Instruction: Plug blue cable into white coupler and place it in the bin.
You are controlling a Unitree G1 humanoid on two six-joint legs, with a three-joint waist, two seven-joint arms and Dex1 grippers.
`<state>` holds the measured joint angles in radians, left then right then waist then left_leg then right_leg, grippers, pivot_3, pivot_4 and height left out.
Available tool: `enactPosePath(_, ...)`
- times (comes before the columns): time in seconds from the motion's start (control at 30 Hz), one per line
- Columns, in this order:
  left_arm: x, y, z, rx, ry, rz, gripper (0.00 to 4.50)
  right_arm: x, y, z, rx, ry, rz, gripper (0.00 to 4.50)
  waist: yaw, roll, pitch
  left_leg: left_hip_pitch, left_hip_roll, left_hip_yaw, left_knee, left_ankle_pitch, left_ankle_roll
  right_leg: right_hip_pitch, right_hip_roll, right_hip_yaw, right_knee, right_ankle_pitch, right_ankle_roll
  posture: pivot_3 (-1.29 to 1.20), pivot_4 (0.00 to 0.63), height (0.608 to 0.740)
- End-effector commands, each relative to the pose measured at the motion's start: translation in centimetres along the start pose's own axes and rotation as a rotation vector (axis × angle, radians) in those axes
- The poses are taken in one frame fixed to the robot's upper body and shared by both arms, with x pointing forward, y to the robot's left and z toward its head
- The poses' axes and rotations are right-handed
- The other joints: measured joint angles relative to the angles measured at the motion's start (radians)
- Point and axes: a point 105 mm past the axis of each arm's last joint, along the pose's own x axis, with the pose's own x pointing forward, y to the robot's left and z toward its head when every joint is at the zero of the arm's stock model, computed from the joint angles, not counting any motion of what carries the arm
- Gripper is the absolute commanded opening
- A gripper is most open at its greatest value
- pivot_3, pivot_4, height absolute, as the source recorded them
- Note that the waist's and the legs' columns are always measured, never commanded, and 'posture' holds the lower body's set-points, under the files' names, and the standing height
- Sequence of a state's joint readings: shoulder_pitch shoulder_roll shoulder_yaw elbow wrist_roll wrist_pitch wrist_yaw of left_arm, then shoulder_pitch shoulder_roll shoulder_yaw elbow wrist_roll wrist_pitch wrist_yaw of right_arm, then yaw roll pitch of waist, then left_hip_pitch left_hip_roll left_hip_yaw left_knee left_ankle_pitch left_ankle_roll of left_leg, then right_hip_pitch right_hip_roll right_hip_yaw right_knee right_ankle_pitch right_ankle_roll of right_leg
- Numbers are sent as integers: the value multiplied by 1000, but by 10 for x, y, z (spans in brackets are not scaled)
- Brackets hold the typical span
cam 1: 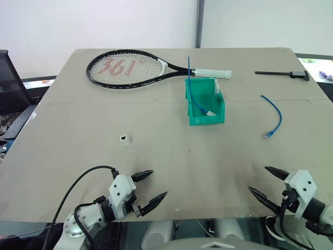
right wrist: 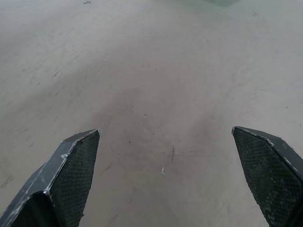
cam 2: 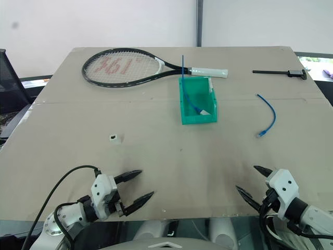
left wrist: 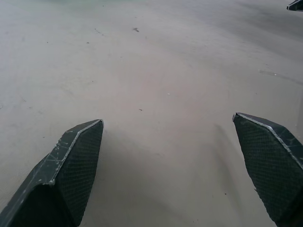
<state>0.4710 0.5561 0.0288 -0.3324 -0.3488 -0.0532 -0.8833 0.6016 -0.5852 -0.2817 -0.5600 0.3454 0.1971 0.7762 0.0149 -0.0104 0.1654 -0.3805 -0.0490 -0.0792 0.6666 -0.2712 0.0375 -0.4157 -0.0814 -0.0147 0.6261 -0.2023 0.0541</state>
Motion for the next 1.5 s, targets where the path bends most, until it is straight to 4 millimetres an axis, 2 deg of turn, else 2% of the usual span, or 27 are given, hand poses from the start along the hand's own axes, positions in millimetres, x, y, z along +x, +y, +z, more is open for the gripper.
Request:
enactPosePath(0.03, 0, 1, 18, 19, -37, -19, 4500, -4, -9, 11, -38, -27, -21, 4425, 0, 0, 0, 0, 0, 0, 0, 0, 0, 0, 0, 0, 0, 0, 0, 0, 150, 740)
enactPosePath(0.13, -4, -9, 41, 18, -94, -110, 4500, -4, -23, 25, -100, -22, -1, 4425, -2, 0, 1, 0, 0, 0, 0, 0, 0, 0, 0, 0, 0, 0, 0, 0, 150, 740)
enactPosePath(0.3, -12, -23, 46, 36, -72, -241, 4500, -4, -45, 39, -248, 97, 94, 4425, -2, 1, 1, 0, 0, 2, 0, 0, 0, 0, 0, 0, 0, 0, 0, 0, 150, 740)
enactPosePath(0.47, -13, -23, 53, 78, -71, -307, 4500, 5, -88, 57, -520, 278, 178, 4425, -1, 1, 4, 0, 0, 5, 1, 0, 1, -1, 2, -2, 0, 0, 0, 0, 150, 740)
enactPosePath(0.57, -7, -20, 80, 103, -108, -322, 4500, 17, -113, 68, -681, 378, 243, 4425, -1, -1, 7, 0, 0, 5, 1, 0, 1, 0, 3, -4, 0, 0, 0, 0, 150, 740)
enactPosePath(0.67, 0, -17, 106, 112, -150, -324, 4500, 33, -135, 71, -806, 464, 303, 4425, -3, -1, 10, 0, 0, 4, 1, 0, 1, 0, 4, -5, -1, 1, -1, 0, 150, 740)
enactPosePath(0.77, 6, -27, 123, 135, -164, -337, 4500, 48, -149, 70, -872, 516, 356, 4425, -5, -1, 12, -1, 0, 5, 1, 0, 1, -1, 4, -3, -2, 3, -5, 0, 150, 740)
enactPosePath(0.87, 10, -39, 133, 132, -173, -331, 4500, 64, -161, 71, -904, 549, 374, 4425, -17, -2, 15, -1, -1, 8, 0, 1, -2, -2, 4, 0, -3, 4, -2, 0, 150, 740)
enactPosePath(1.03, 12, -48, 137, 123, -170, -314, 4500, 79, -170, 69, -946, 592, 412, 4425, -22, -2, 15, -2, -1, 9, 0, 1, -5, -3, 3, 2, -4, 5, -2, 0, 150, 740)
enactPosePath(1.17, 12, -50, 138, 121, -173, -297, 4500, 84, -174, 61, -953, 664, 463, 3290, -23, -2, 15, -1, -1, 9, 0, 1, -4, -2, 4, 2, -4, 3, -5, 0, 150, 740)
enactPosePath(1.2, 11, -49, 137, 121, -171, -293, 4500, 84, -173, 60, -947, 674, 476, 2849, -25, -2, 15, 0, -1, 9, 0, 1, -4, -1, 4, 2, -4, 4, -5, 0, 150, 740)
enactPosePath(1.23, 10, -49, 137, 121, -170, -287, 4500, 85, -173, 59, -943, 680, 486, 2598, -26, -2, 15, 1, -1, 10, 0, 1, -4, -1, 4, 3, -4, 4, -6, 0, 150, 740)
enactPosePath(1.27, 10, -48, 136, 120, -169, -277, 4500, 85, -173, 58, -936, 688, 497, 2094, -26, -2, 15, 1, -1, 10, 1, -1, -1, 0, 4, 3, -4, 5, -6, 0, 150, 740)
enactPosePath(1.33, 9, -47, 135, 118, -169, -265, 4500, 85, -172, 56, -915, 689, 506, 1704, -26, -3, 14, 2, -1, 10, 2, -1, 0, 1, 4, 3, -3, 6, -6, 0, 150, 740)
enactPosePath(1.43, 8, -44, 134, 112, -171, -248, 4500, 87, -170, 57, -887, 671, 513, 328, -26, -4, 14, 4, -1, 10, 3, -1, 0, 3, 6, 3, -3, 7, -6, 0, 150, 740)
enactPosePath(1.47, 8, -43, 133, 112, -170, -244, 4500, 88, -167, 59, -860, 651, 517, 85, -26, -4, 14, 5, -1, 10, 3, -1, 0, 4, 6, 4, -2, 8, -7, 0, 150, 740)
enactPosePath(1.5, 9, -42, 133, 111, -170, -240, 4500, 89, -164, 62, -835, 629, 523, 85, -26, -4, 14, 6, 0, 10, 3, -1, 0, 4, 6, 4, -2, 8, -7, 0, 150, 740)
